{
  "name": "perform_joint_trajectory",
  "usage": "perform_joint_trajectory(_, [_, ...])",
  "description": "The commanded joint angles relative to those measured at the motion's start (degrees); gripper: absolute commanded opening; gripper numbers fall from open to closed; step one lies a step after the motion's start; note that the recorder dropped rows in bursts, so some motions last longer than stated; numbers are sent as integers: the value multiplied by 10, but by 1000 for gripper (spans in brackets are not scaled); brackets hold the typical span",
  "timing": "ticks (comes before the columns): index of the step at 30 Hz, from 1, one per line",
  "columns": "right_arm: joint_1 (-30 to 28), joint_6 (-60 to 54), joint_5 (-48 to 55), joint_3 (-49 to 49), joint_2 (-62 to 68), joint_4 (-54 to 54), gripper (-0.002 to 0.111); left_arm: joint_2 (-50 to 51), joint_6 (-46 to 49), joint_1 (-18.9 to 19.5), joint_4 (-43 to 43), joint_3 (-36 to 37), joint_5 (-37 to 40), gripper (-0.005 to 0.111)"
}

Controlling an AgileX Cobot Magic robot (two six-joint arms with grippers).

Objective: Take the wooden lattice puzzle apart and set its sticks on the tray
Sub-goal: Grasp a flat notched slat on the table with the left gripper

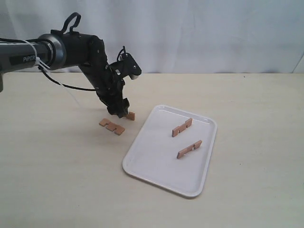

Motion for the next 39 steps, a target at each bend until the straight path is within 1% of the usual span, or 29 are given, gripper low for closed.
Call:
perform_joint_trajectory(1, [0, -2, 2, 1, -3, 0, 4, 14, 42, 2, -18, -4, -15, 69])
perform_joint_trajectory(11, [0, -2, 2, 1, -3, 0, 4, 43, 48, 2, -34, -4, -77, 68])
perform_joint_trajectory(15, [0, -2, 2, 1, -3, 0, 4, 43, 48, 2, -41, -4, -84, 51])
perform_joint_trajectory(17, [0, -2, 2, 1, -3, 0, 4, 43, 48, 2, -42, -4, -82, 47])
perform_joint_trajectory(20, [0, -2, 2, 1, -3, 0, 4, 40, 48, 2, -42, -4, -75, 50])
perform_joint_trajectory(24, [0, -2, 2, 1, -3, 0, 4, 31, 53, 2, -40, -4, -78, 65])
perform_joint_trajectory(26, [0, -2, 2, 1, -3, 0, 4, 25, 57, 2, -32, -4, -82, 69])
perform_joint_trajectory(32, [0, -2, 2, 1, -3, 0, 4, 17, 65, 2, -25, -4, -123, 69])
perform_joint_trajectory(39, [0, -1, 3, 1, -3, 0, 4, 43, 68, 6, -25, -4, -127, 69])
